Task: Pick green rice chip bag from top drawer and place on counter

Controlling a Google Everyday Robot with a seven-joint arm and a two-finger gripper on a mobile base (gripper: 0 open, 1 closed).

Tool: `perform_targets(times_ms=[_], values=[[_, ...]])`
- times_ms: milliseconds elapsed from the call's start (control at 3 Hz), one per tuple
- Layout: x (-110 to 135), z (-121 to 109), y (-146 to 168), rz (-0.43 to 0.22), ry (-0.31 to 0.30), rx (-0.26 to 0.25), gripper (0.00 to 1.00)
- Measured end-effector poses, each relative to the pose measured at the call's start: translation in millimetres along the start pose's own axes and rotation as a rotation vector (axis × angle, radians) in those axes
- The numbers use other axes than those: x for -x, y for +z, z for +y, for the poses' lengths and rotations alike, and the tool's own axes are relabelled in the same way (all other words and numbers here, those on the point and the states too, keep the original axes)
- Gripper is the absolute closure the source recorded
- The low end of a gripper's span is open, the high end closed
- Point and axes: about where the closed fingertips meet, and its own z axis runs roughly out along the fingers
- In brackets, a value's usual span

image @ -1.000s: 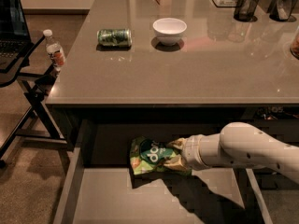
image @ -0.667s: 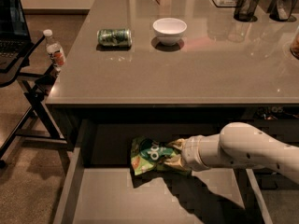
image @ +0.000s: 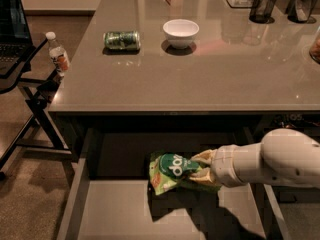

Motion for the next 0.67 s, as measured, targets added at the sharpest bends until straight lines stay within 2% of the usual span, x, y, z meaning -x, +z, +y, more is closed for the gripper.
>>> perform_targets(times_ms=[333,667], values=[[16,-3,-46,-0.029,-0.043,-0.042,1.0],[53,-22,-90,-0.05,-0.117,-0.083,1.0]])
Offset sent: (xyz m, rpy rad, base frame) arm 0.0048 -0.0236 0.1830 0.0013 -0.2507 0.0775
